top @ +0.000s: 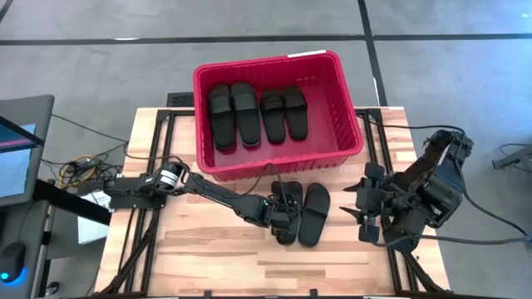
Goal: Pick and place slides into bin
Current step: Put the black slipper into the red container
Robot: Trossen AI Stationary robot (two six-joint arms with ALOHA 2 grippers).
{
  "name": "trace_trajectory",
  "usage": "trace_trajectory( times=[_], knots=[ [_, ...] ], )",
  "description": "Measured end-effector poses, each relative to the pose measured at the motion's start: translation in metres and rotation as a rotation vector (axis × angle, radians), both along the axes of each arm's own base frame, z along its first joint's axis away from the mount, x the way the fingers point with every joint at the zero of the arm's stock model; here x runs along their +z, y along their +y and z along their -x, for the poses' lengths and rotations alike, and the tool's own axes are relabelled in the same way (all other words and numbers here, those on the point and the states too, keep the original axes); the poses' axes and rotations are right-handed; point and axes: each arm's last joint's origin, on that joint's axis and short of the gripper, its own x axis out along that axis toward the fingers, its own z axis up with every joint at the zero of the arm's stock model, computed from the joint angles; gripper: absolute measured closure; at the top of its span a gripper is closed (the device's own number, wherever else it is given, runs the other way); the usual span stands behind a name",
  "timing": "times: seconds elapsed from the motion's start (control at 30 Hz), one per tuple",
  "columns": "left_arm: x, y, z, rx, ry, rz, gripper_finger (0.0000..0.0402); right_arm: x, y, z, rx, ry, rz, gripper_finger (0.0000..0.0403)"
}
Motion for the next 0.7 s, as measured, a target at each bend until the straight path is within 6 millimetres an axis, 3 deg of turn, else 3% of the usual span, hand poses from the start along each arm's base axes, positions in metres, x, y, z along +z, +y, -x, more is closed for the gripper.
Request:
trace_trajectory(
  times=[0.3, 0.53, 0.7],
  knots=[
    [0.0, 0.001, 0.0, -0.015, 0.01, -0.043, 0.0264, 0.0, 0.0, 0.0, 0.0, 0.004, 0.004, 0.0196],
    [-0.019, -0.005, -0.002, -0.043, 0.05, -0.093, 0.0264, 0.0, 0.0, 0.001, 0.003, 0.009, 0.007, 0.0196],
    [-0.019, -0.006, 0.0, 0.028, 0.02, -0.161, 0.0265, -0.001, 0.002, 0.004, 0.02, 0.011, 0.009, 0.0196]
  ],
)
